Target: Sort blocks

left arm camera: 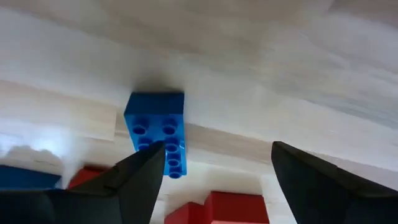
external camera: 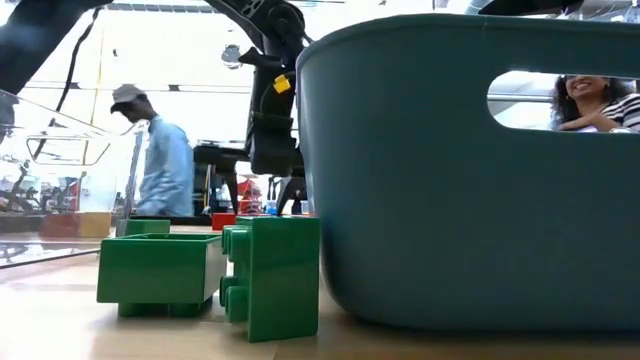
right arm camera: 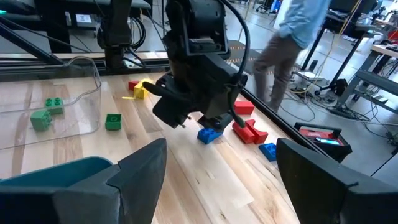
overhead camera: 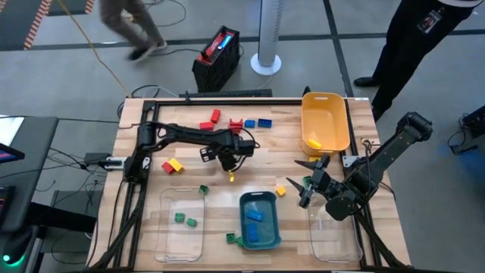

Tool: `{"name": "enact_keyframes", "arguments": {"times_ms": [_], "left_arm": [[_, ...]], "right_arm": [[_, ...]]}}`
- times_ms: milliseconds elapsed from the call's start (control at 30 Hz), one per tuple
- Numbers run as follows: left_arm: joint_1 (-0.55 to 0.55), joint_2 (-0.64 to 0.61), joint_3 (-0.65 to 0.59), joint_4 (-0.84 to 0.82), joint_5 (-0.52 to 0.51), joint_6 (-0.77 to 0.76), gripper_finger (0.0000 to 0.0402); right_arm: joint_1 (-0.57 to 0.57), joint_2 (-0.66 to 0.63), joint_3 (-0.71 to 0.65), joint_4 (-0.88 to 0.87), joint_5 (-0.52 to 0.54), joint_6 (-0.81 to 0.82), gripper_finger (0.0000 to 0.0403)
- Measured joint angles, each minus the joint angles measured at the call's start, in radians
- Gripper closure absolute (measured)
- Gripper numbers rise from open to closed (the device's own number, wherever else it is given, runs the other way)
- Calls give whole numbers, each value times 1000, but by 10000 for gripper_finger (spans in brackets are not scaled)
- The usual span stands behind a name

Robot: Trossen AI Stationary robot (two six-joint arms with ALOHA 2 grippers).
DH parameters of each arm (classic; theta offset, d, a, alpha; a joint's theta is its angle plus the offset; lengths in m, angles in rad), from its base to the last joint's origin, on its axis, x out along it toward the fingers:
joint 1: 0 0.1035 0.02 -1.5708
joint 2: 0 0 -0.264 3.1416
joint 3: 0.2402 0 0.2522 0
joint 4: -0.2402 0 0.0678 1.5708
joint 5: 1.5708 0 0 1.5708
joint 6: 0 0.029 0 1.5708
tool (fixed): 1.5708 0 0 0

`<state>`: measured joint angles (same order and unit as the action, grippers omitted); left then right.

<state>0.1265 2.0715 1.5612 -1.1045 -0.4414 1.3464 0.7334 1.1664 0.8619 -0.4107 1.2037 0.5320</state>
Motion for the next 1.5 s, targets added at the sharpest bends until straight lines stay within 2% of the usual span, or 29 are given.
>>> {"name": "enact_keyframes", "arguments": {"times_ms": [367, 533, 733, 933, 1067, 1267, 1500], "left_arm": [[40, -5, 1, 108, -20, -1, 137], [79, -1, 1, 135, 54, 65, 137], [113, 22, 3, 210, 93, 119, 137], [130, 64, 1, 180, 83, 160, 140], [113, 81, 3, 194, 56, 136, 168], [90, 83, 3, 192, 27, 144, 267], [44, 51, -2, 117, -32, 99, 269]], "right_arm": [[0, 0, 0, -1, 0, 7, 88], [0, 0, 0, -1, 0, 10, 88], [0, 0, 0, -1, -1, 10, 88], [1, 0, 0, -5, -2, 10, 88], [12, 0, 0, -9, -1, 11, 88], [13, 0, 0, -13, -1, 18, 88], [12, 0, 0, -16, 0, 18, 88]]}}
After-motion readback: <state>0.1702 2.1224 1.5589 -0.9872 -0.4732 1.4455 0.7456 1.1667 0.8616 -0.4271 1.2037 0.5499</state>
